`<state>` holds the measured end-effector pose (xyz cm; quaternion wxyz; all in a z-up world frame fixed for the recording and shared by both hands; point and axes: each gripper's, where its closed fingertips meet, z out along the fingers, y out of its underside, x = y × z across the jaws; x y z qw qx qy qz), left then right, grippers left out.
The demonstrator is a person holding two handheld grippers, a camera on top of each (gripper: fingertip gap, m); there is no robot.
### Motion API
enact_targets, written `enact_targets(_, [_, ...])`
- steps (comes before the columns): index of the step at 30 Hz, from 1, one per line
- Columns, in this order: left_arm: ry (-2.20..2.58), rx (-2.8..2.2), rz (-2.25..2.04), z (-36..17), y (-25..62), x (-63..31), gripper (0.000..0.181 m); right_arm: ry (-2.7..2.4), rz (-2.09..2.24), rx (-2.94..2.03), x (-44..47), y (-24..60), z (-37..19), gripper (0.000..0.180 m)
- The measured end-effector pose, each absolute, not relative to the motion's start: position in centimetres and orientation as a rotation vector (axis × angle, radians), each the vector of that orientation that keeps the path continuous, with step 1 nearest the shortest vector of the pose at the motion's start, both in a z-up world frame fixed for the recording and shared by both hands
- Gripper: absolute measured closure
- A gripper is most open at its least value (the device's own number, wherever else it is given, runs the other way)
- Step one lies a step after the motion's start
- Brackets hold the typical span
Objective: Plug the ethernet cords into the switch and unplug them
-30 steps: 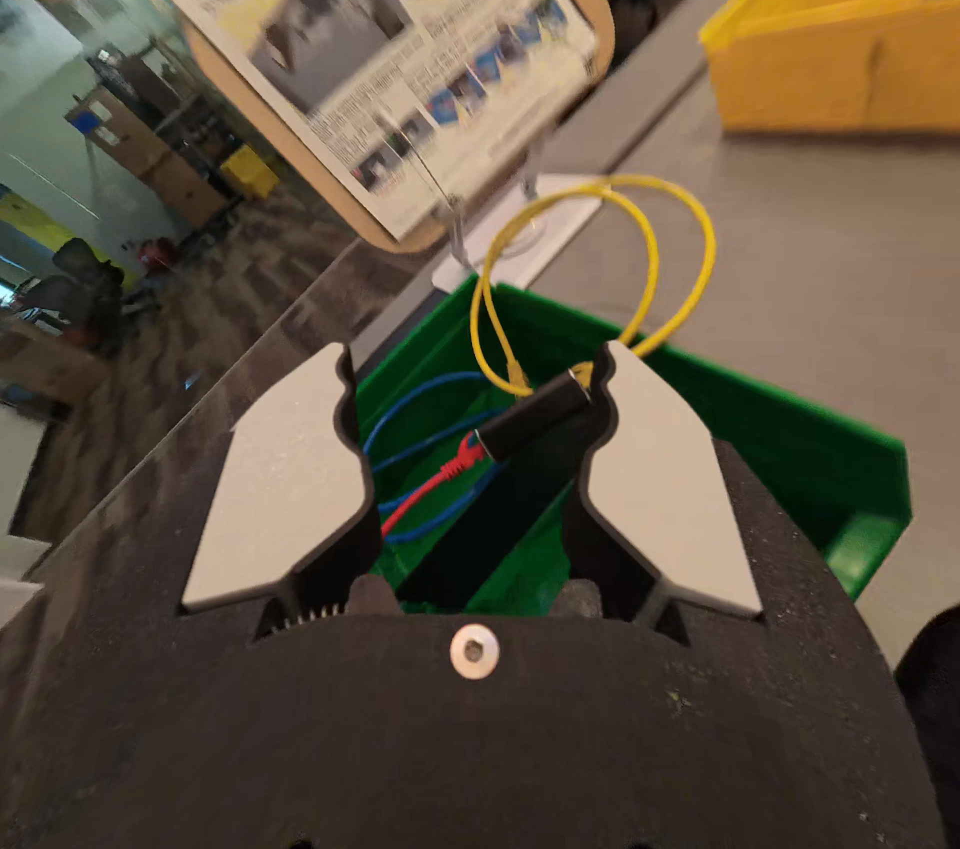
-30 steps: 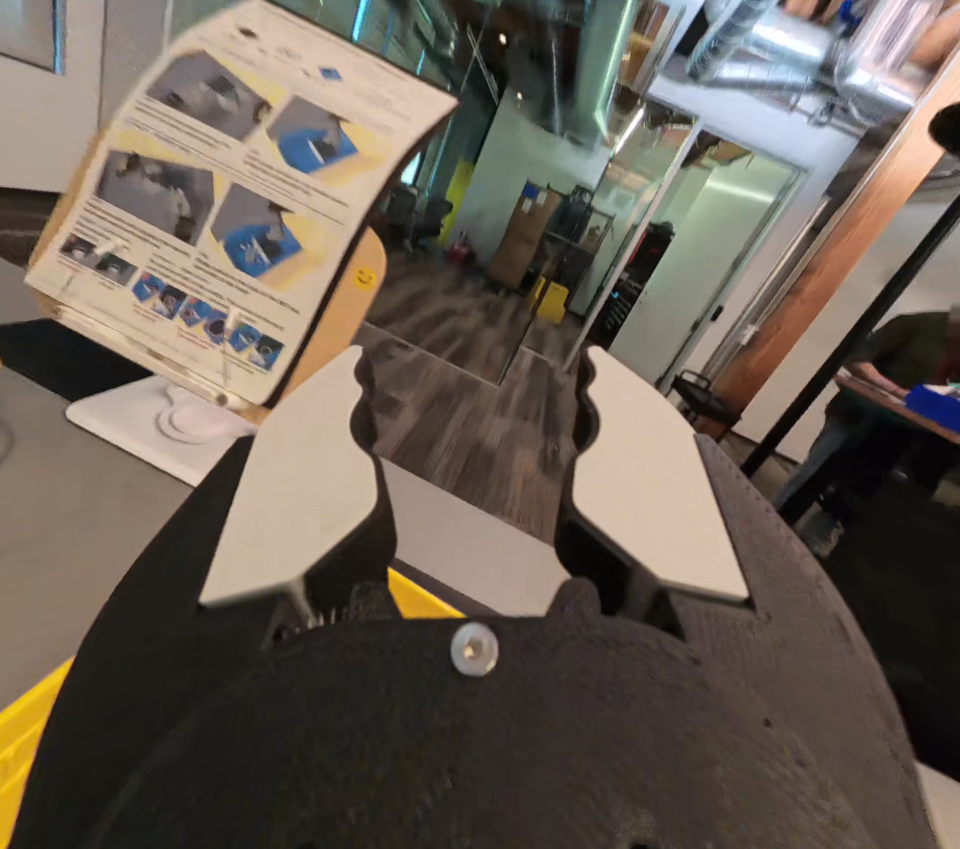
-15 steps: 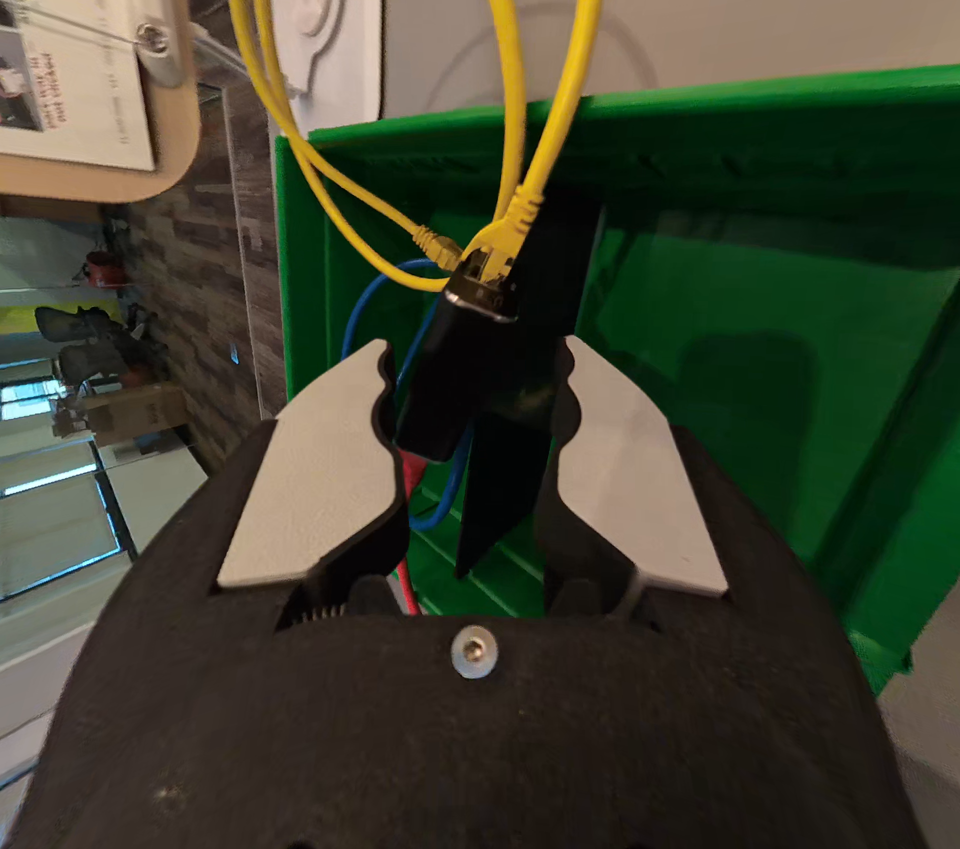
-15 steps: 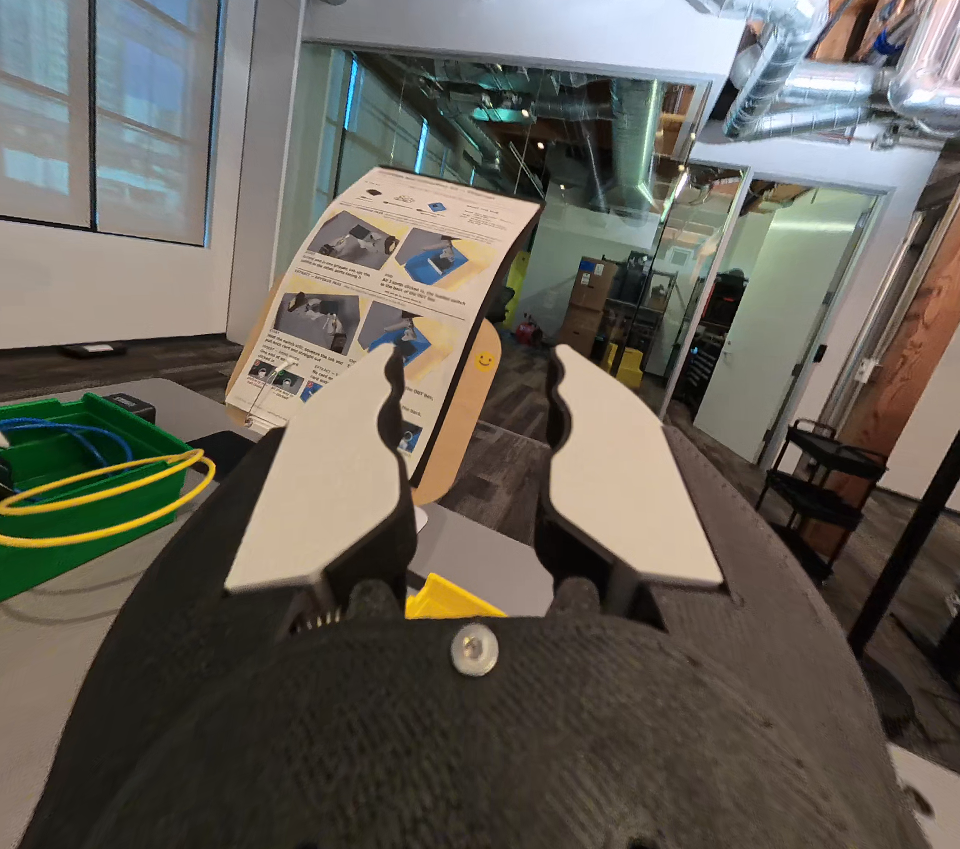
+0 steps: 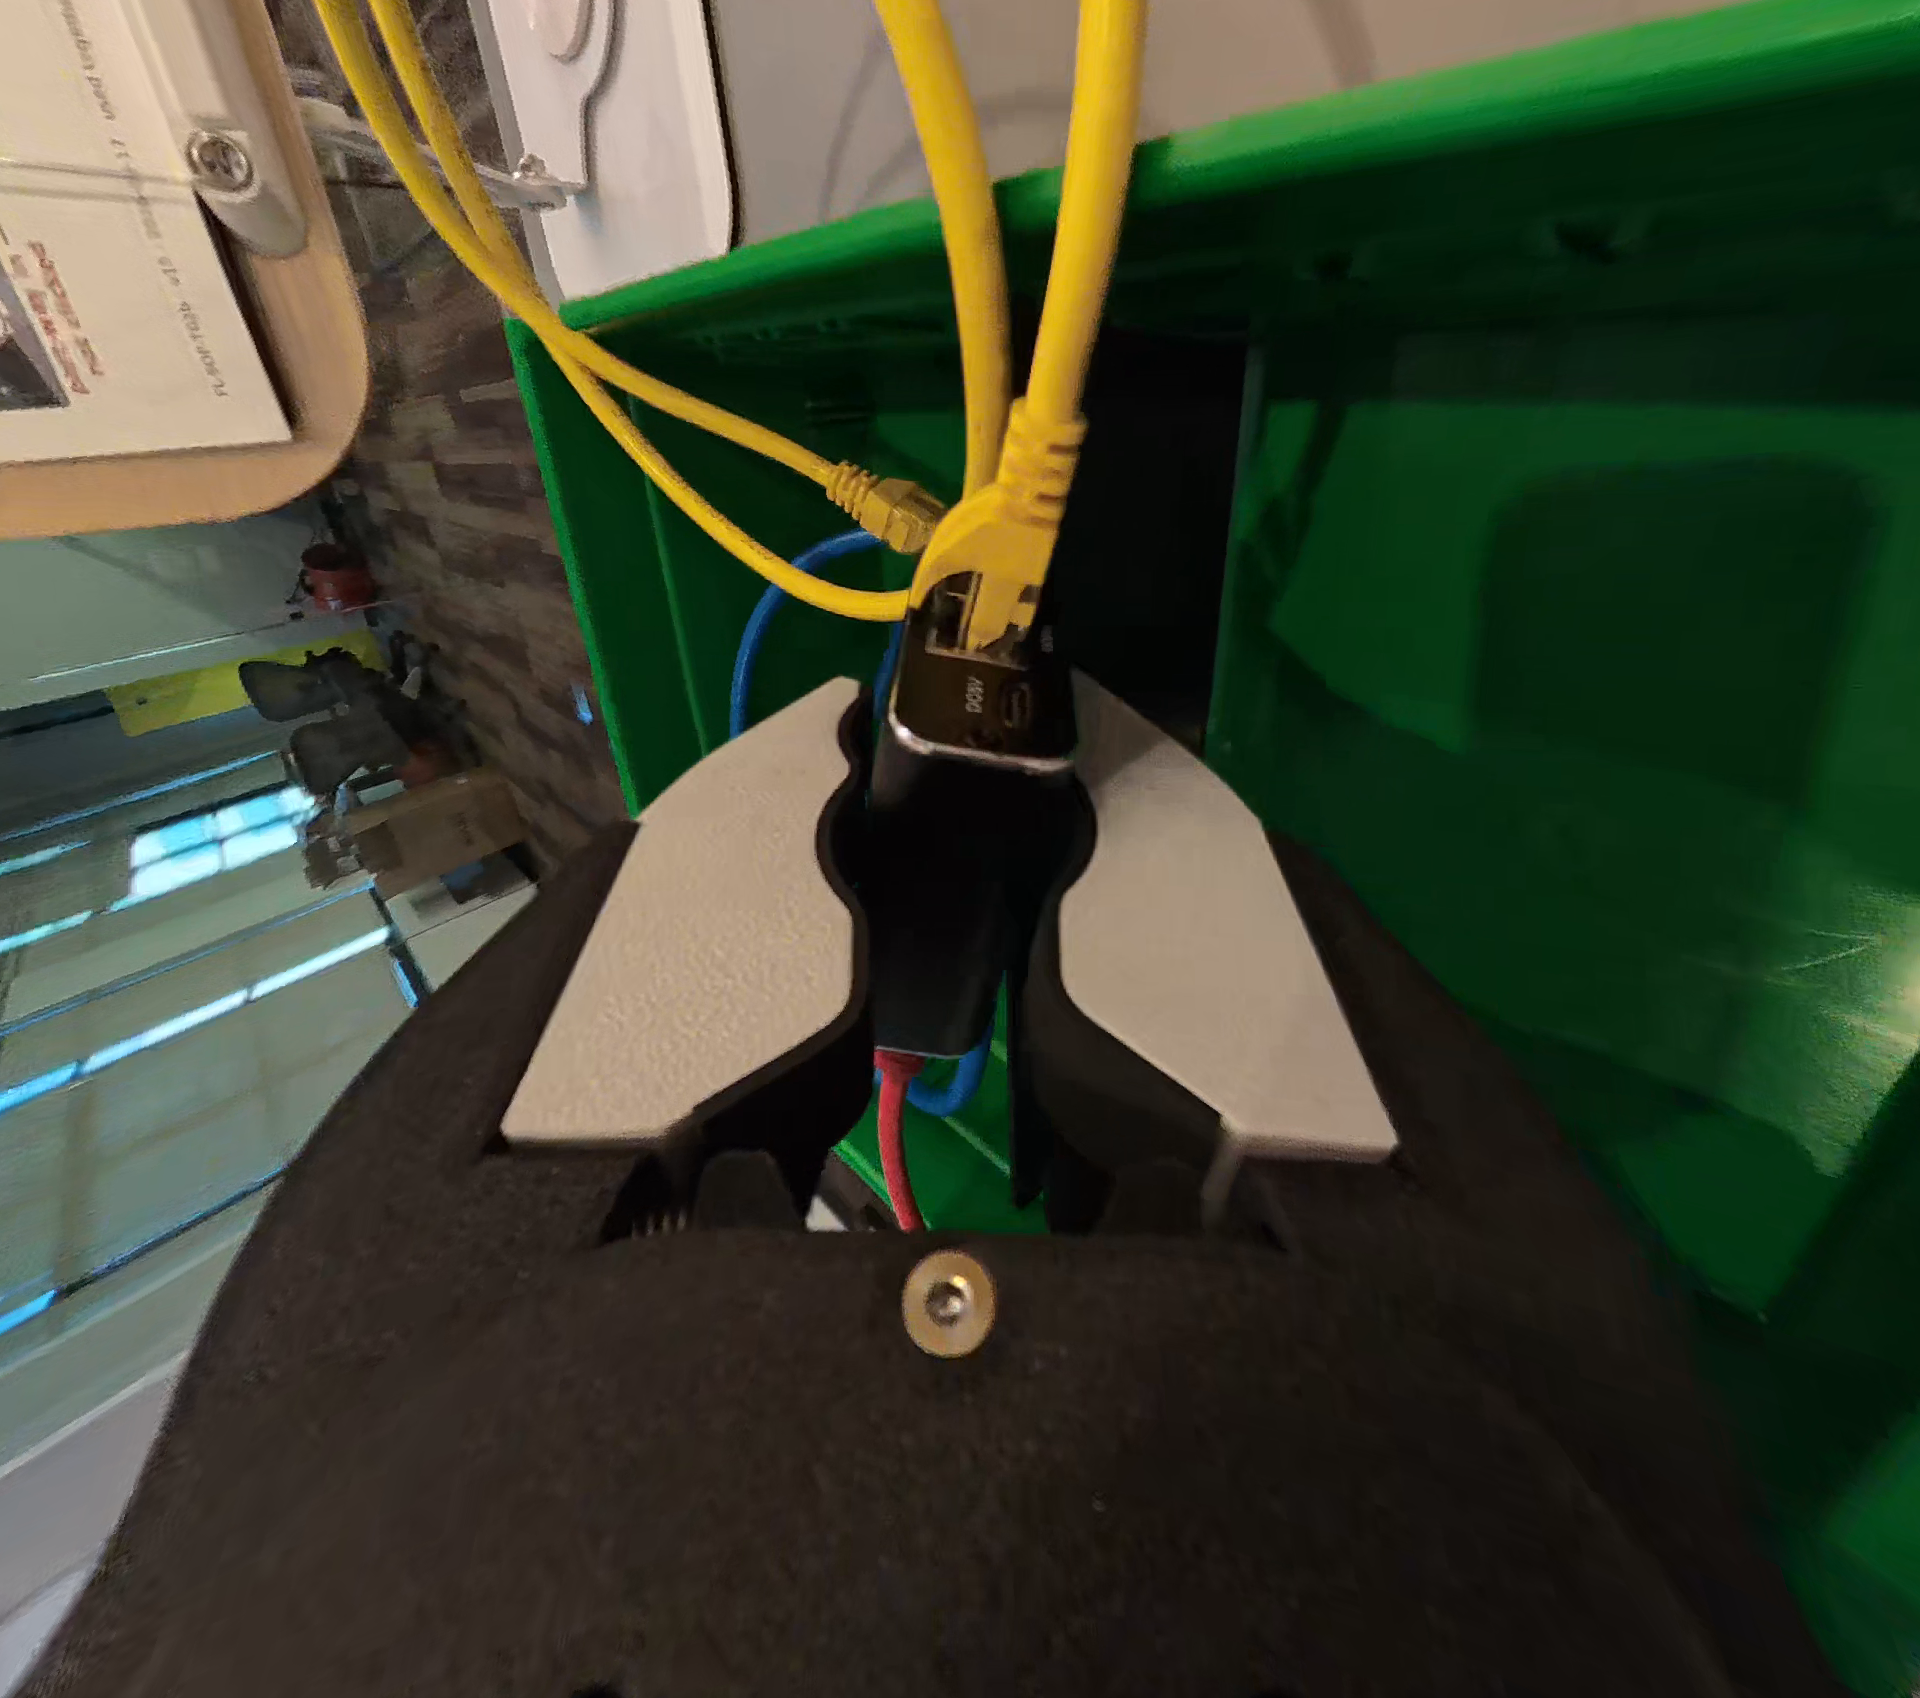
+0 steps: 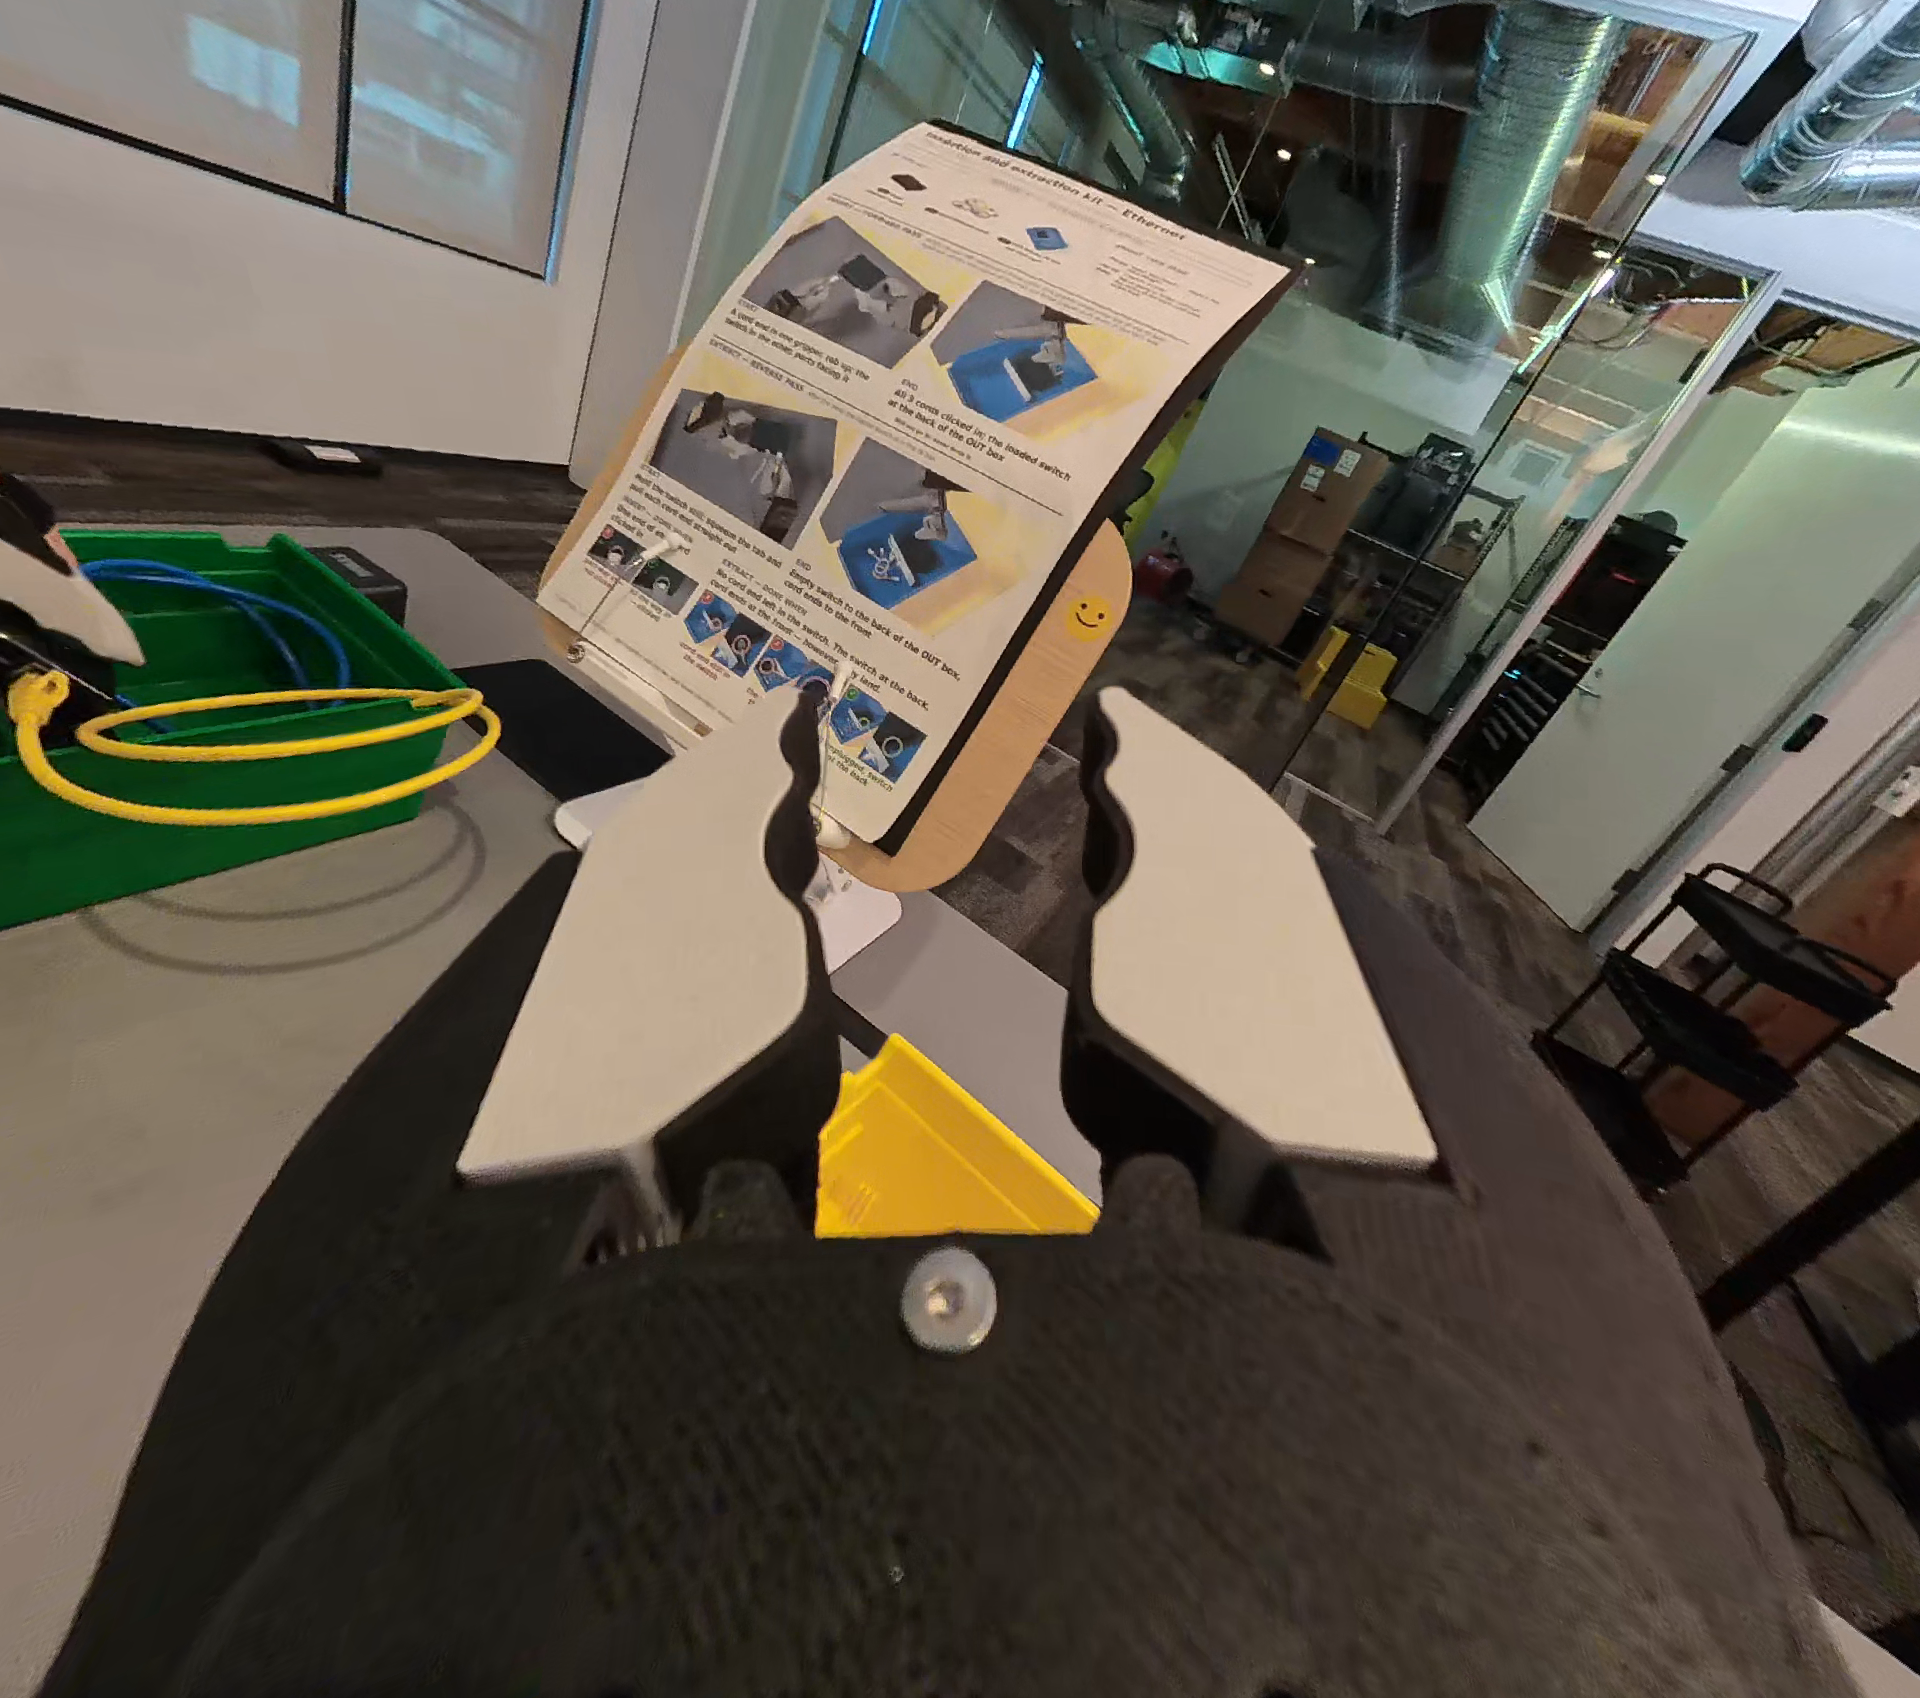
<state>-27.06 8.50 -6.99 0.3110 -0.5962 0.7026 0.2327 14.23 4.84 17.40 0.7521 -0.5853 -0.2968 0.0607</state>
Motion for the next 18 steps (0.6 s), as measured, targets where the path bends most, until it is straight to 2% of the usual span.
enact_targets(8, [1.832,-1.653,0.451,-5.0,7.5,-26.8,0.153,-0.678,0.137,-1.308,13.6,5.0,16.7,0.131])
enact_targets(18, [1.521,-1.47,0.603,5.6,8.1,-27.7,0.154,-0.706,0.132,-1.34,12.7,5.7,15.9,0.136])
